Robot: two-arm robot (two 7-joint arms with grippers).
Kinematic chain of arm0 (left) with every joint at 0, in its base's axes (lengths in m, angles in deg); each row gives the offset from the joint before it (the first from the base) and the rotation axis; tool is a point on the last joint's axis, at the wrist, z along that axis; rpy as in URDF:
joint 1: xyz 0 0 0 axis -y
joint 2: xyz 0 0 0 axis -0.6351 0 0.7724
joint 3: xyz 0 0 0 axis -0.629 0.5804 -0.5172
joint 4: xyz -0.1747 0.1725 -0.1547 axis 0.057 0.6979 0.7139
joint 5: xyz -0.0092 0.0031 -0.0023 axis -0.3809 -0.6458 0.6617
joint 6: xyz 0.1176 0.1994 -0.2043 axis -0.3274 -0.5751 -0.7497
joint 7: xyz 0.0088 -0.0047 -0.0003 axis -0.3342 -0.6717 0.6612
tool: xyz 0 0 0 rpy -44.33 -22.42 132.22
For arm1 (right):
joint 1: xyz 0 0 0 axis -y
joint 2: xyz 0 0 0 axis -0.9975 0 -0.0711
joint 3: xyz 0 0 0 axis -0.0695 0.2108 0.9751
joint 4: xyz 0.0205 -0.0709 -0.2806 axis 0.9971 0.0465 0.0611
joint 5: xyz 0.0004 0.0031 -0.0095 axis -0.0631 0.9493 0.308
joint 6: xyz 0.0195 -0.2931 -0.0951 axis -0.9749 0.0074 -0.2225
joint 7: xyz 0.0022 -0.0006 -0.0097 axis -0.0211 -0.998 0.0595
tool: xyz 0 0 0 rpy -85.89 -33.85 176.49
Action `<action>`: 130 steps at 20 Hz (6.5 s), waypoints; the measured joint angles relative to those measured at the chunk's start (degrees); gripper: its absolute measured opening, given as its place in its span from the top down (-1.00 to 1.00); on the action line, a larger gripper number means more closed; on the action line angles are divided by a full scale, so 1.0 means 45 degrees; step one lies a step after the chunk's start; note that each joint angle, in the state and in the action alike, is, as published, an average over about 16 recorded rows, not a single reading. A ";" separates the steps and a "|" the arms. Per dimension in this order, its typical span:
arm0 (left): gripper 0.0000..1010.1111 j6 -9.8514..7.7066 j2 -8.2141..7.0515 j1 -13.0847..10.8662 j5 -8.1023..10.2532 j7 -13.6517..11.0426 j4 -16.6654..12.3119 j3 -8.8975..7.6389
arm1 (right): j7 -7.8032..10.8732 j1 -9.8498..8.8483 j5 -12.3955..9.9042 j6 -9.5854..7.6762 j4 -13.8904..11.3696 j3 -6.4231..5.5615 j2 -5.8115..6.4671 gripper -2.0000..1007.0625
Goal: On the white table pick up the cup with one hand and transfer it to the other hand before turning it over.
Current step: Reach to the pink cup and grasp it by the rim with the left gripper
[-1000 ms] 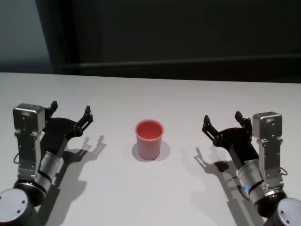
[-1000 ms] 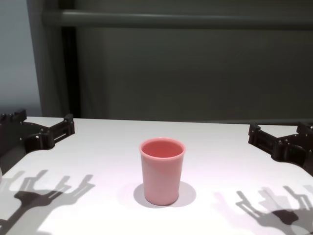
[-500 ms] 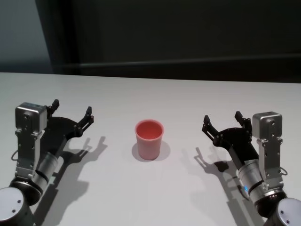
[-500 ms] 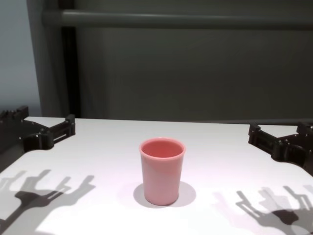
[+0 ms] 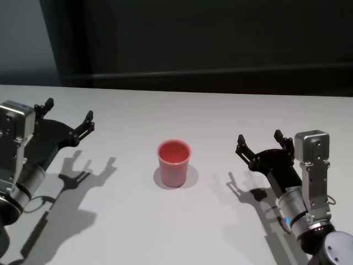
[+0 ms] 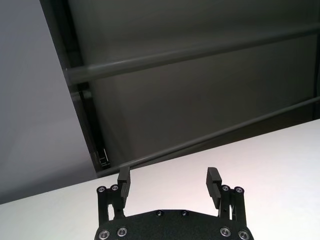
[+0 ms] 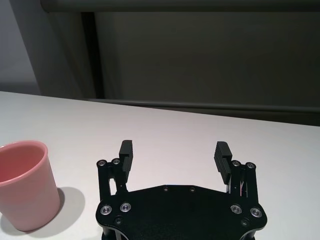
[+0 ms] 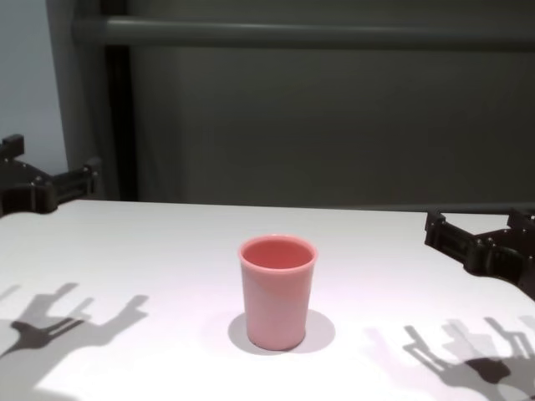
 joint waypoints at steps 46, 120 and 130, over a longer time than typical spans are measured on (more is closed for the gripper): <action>-0.98 0.1267 -0.5148 0.7310 -0.4144 -0.8867 -0.0772 0.5999 | 0.0000 0.0000 0.0000 0.0000 0.0000 -0.0001 0.0000 -0.99; -0.98 0.2962 -0.2101 1.2411 -0.6617 -1.2696 0.4405 1.2252 | 0.0000 0.0001 0.0000 0.0000 0.0000 -0.0001 0.0000 -0.99; -0.98 0.2958 -0.2082 1.2506 -0.6444 -1.2610 0.4485 1.2551 | 0.0000 0.0001 0.0000 0.0000 0.0000 -0.0001 0.0000 -0.99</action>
